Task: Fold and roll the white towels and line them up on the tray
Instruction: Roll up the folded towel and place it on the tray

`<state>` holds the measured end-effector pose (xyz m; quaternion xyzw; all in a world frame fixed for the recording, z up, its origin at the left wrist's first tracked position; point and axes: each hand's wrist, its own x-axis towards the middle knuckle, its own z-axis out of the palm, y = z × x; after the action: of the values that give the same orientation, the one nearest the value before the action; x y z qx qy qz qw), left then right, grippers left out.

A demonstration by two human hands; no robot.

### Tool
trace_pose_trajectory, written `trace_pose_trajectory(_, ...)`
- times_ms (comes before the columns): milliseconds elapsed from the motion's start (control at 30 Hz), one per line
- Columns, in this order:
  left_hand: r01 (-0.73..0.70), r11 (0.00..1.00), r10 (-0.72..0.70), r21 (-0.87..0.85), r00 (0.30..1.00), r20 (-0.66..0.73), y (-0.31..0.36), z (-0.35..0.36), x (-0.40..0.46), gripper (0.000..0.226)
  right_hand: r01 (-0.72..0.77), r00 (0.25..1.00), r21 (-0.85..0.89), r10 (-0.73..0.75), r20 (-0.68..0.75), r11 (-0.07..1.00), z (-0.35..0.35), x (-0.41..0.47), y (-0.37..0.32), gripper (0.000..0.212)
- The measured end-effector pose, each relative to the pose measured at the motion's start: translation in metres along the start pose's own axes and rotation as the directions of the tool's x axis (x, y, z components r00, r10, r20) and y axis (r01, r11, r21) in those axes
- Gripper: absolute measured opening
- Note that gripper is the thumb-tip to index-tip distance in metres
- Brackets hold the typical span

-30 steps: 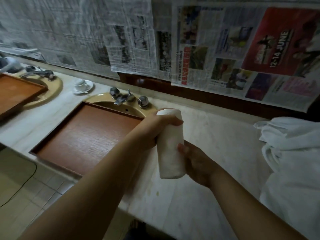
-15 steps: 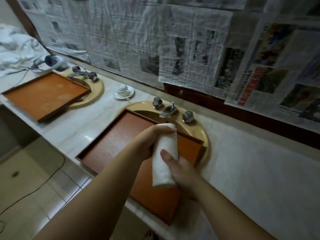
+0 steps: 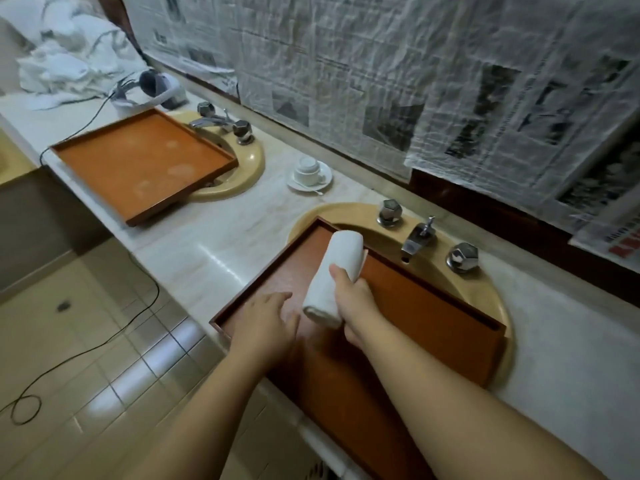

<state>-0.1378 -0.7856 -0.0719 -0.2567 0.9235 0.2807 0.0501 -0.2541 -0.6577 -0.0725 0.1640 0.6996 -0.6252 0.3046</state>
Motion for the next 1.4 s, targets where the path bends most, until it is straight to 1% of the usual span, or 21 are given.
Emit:
trace_pose_trajectory(67, -0.027, 0.989, 0.021, 0.144, 0.999, 0.045, -0.013, 0.009, -0.003, 0.060, -0.036, 0.999, -0.008, 0.036, -0.007, 0.999, 0.018, 0.017, -0.013, 0.077)
trace_pose_trajectory(167, -0.058, 0.972, 0.030, 0.226, 0.992, 0.125, -0.028, 0.022, -0.006, 0.074, -0.065, 0.997, 0.004, 0.065, -0.040, 0.998, 0.043, 0.042, -0.028, 0.071)
trace_pose_trajectory(233, -0.078, 0.960, 0.043, 0.269, 0.990, 0.133, -0.032, 0.028, -0.008, 0.079, -0.043, 0.996, 0.005, 0.044, -0.073, 0.999, 0.052, 0.055, -0.033, 0.082)
trace_pose_trajectory(300, -0.078, 0.960, 0.046, 0.267, 0.992, 0.121, -0.037, 0.030, -0.006, 0.079, -0.008, 0.996, -0.026, 0.006, -0.090, 1.000, 0.064, 0.066, -0.035, 0.089)
trace_pose_trajectory(367, -0.084, 0.962, 0.056, 0.260, 0.992, 0.114, -0.039, 0.031, -0.004, 0.079, 0.006, 0.997, -0.033, -0.008, -0.072, 0.999, 0.071, 0.079, -0.037, 0.085)
trace_pose_trajectory(467, -0.076, 0.966, 0.050, 0.249, 0.992, 0.113, -0.042, 0.033, -0.003, 0.079, -0.006, 0.998, -0.017, 0.005, -0.066, 1.000, 0.076, 0.095, -0.039, 0.091)
trace_pose_trajectory(567, -0.064, 0.970, 0.040, 0.235, 0.993, 0.107, -0.039, 0.033, -0.002, 0.079, -0.008, 0.997, -0.027, 0.006, -0.082, 1.000, 0.077, 0.098, -0.036, 0.077)
trace_pose_trajectory(667, -0.059, 0.973, 0.036, 0.225, 0.994, 0.107, -0.038, 0.033, -0.002, 0.079, 0.031, 0.984, -0.077, -0.044, -0.173, 0.997, 0.076, 0.087, -0.040, 0.072)
trace_pose_trajectory(733, -0.058, 0.974, 0.034, 0.220, 0.993, 0.109, -0.039, 0.033, -0.001, 0.079, 0.052, 0.982, -0.051, -0.060, -0.177, 0.997, 0.076, 0.086, -0.045, 0.060)
trace_pose_trajectory(767, -0.059, 0.974, 0.036, 0.219, 0.993, 0.109, -0.040, 0.033, -0.001, 0.079, 0.045, 0.985, -0.028, -0.049, -0.167, 0.999, 0.077, 0.086, -0.048, 0.058)
trace_pose_trajectory(867, -0.062, 0.974, 0.038, 0.217, 0.993, 0.111, -0.039, 0.032, -0.001, 0.079, 0.019, 0.990, 0.003, -0.018, -0.138, 1.000, 0.079, 0.079, -0.055, 0.059)
trace_pose_trajectory(967, -0.066, 0.972, 0.039, 0.224, 0.992, 0.120, -0.039, 0.030, -0.001, 0.079, 0.011, 0.992, 0.021, -0.009, -0.122, 1.000, 0.076, 0.077, -0.053, 0.066)
trace_pose_trajectory(1067, -0.075, 0.970, 0.045, 0.233, 0.990, 0.131, -0.038, 0.026, -0.002, 0.078, 0.037, 0.996, -0.023, -0.039, -0.082, 0.999, 0.063, 0.063, -0.050, 0.071)
trace_pose_trajectory(1167, -0.084, 0.969, 0.055, 0.234, 0.990, 0.126, -0.034, 0.025, -0.006, 0.073, 0.091, 0.994, -0.123, -0.098, -0.053, 0.988, 0.031, 0.038, -0.032, 0.061)
trace_pose_trajectory(1233, -0.091, 0.974, 0.071, 0.207, 0.992, 0.100, -0.022, 0.026, -0.011, 0.070, 0.151, 0.983, -0.192, -0.168, -0.075, 0.970, -0.003, 0.017, -0.011, 0.056)
trace_pose_trajectory(1300, -0.126, 0.976, 0.111, 0.177, 0.990, 0.091, 0.000, 0.032, -0.018, 0.067, 0.203, 0.967, -0.224, -0.231, -0.109, 0.953, -0.044, -0.008, 0.013, 0.038)
trace_pose_trajectory(1333, -0.157, 0.975, 0.142, 0.158, 0.985, 0.099, 0.015, 0.038, -0.023, 0.065, 0.208, 0.959, -0.240, -0.246, -0.142, 0.948, -0.068, -0.022, 0.026, 0.030)
trace_pose_trajectory(1400, -0.258, 0.960, 0.243, 0.108, 0.961, 0.133, 0.047, 0.054, -0.033, 0.064, 0.208, 0.928, -0.289, -0.282, -0.242, 0.934, -0.120, -0.050, 0.049, 0.022)
